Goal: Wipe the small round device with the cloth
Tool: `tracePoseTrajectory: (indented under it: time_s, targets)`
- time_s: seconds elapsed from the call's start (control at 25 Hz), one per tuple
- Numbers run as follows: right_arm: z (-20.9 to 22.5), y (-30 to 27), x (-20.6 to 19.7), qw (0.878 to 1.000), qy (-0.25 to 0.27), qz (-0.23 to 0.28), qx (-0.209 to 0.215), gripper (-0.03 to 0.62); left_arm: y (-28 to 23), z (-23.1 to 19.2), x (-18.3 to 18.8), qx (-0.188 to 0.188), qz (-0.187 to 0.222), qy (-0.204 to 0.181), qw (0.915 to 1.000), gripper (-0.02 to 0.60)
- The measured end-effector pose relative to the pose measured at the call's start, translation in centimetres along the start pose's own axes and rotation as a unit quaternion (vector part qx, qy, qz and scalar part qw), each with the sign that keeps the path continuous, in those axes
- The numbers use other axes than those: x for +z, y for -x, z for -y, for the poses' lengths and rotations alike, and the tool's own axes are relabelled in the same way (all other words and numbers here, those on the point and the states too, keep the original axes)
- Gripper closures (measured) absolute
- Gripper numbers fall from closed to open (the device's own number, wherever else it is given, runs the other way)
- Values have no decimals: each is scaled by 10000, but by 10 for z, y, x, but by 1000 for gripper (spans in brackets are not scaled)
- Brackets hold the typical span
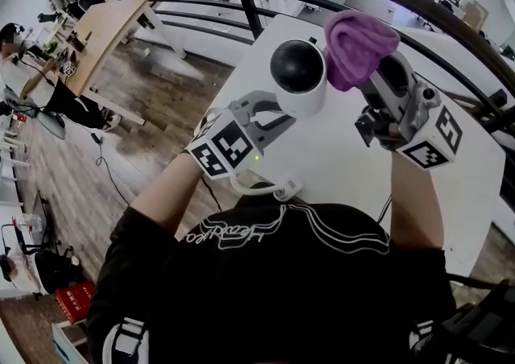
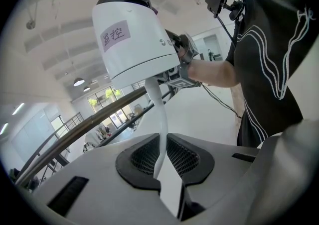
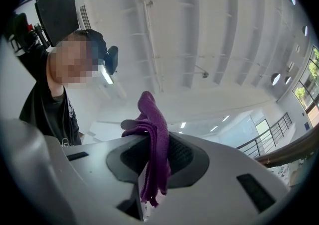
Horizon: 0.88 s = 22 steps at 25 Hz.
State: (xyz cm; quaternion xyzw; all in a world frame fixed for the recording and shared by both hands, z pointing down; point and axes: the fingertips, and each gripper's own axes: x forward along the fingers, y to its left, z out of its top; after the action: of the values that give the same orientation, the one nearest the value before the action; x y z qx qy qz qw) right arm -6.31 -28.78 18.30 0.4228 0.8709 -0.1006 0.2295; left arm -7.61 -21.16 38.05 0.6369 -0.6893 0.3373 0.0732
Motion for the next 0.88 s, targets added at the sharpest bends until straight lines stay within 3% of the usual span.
tracePoseTrajectory:
  time_s: [0.4,0.88]
  targets:
    - [-6,-4,-1,9994,-104,-29,319,522,0,-3,7,-73,-42,27,10000,529]
    - [-17,4,-12,9990,-54,-161,415,522,-2,-3,4,-115,-32,36,9999,529]
